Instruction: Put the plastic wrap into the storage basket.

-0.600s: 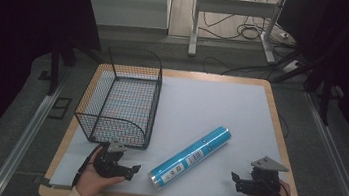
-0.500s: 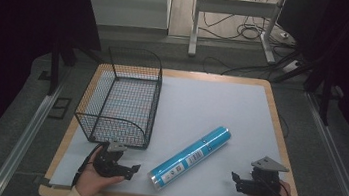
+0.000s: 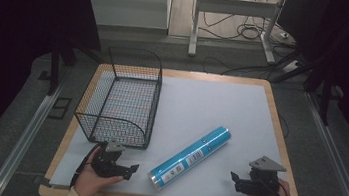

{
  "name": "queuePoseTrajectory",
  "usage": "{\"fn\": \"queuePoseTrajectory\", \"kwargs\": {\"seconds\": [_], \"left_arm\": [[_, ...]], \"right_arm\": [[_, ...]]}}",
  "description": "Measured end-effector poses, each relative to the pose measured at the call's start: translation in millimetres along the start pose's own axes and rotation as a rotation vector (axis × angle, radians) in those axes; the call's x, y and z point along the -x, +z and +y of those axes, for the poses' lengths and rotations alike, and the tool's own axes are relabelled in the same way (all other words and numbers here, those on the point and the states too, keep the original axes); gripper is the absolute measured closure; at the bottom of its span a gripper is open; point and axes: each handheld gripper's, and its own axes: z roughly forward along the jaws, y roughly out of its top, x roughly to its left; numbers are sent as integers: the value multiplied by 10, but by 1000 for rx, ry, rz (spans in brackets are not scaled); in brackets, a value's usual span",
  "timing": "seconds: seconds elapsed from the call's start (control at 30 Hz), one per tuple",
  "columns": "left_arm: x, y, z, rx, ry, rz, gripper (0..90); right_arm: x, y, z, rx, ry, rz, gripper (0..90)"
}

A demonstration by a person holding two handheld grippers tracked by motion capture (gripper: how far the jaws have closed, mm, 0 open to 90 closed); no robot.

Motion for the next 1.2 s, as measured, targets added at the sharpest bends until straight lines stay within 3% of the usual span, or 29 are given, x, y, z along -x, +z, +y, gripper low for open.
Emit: {"fn": "queuePoseTrajectory", "kwargs": {"seconds": [0.4,1.2], "left_arm": [[156,-157,215,6,15,-28,164],[459,-170,578,-19,85,-70,168]], "right_arm": [[6,-14,-18,0,7,6,110],[6,-11,-25,-3,13,6,112]]}}
